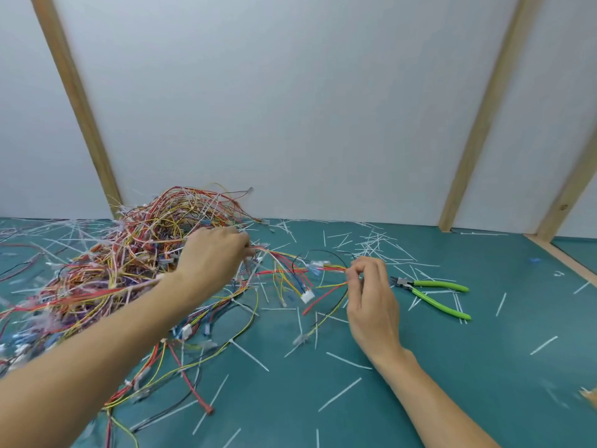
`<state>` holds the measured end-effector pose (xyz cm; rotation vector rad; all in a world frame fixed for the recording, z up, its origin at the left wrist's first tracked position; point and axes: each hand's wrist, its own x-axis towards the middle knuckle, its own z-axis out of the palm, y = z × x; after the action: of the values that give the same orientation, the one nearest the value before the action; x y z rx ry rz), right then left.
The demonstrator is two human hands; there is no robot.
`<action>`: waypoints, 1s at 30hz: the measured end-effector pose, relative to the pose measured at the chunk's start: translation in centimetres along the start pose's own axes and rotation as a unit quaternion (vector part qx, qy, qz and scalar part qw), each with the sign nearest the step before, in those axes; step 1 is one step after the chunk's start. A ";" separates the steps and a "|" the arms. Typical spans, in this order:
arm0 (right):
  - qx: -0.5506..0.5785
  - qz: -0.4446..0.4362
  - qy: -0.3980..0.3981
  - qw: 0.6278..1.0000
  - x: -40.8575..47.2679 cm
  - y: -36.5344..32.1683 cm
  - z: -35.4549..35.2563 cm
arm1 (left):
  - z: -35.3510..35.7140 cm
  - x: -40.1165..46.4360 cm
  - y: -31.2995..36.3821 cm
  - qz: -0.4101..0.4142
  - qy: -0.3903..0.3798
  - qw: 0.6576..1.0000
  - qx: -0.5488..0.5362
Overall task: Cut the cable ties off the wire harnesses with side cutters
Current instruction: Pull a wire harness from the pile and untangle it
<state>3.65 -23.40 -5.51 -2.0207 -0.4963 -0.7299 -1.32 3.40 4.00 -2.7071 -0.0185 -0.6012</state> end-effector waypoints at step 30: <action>0.598 0.337 0.131 0.715 3.8 3.3 -5.7 | 4.8 0.4 6.5 0.025 -0.161 0.987 -0.007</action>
<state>6.75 -29.77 -2.67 -0.7022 0.0287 -0.0947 1.62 -1.00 -2.13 -2.7795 -0.0307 -0.1440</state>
